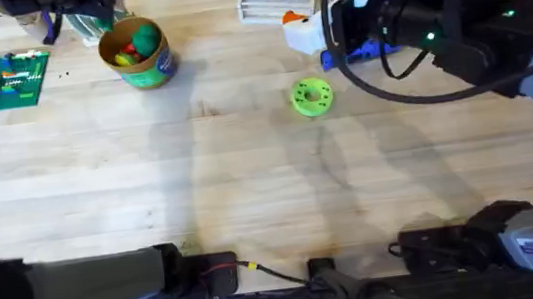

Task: Pick up the gripper from the table and insert it into the empty holder that is missing its gripper. Then pick up a screw, insert it into the mounting hole, and use the screwdriver to tighten it. Finally, clean up the table by picking up the vegetable and placing it into the bucket.

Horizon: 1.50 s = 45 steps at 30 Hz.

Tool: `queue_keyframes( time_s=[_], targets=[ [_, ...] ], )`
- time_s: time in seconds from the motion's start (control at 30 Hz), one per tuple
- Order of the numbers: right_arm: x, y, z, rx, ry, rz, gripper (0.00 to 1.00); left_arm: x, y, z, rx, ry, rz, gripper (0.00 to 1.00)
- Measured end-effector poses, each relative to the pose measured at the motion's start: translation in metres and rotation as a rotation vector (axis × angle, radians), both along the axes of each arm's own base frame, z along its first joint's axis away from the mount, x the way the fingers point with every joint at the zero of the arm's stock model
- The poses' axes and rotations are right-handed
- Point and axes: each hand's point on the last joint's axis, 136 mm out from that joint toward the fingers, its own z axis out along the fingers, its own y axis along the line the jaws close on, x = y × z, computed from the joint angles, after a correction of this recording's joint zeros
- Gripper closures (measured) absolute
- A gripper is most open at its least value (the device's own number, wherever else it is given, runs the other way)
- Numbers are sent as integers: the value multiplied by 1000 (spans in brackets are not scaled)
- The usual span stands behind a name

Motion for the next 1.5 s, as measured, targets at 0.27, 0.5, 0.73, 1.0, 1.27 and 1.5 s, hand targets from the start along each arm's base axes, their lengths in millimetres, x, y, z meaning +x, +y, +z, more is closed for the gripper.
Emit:
queue_keyframes(
  time_s=[0.27, 0.5, 0.73, 1.0, 1.27, 1.5],
  targets=[
    [0, 0, 0, 0, 0, 0, 10, 18, 30, -59, -164, 86, 230, 985],
    [0, 0, 0, 0, 0, 0, 9, 16, 28, -93, -227, 172, 304, 202],
    [0, 0, 0, 0, 0, 0, 9, 4, 26, -89, -237, 197, 320, 6],
    [0, 0, 0, 3, 3, -1, 9, -15, 20, -36, -225, 103, 289, 3],
    [-11, -5, -11, 36, 105, -36, 9, -75, -63, 35, -144, 34, -30, 7],
    [-44, -19, -14, -20, 255, -48, 9, -119, -114, 37, -106, 105, -232, 6]
  ],
)
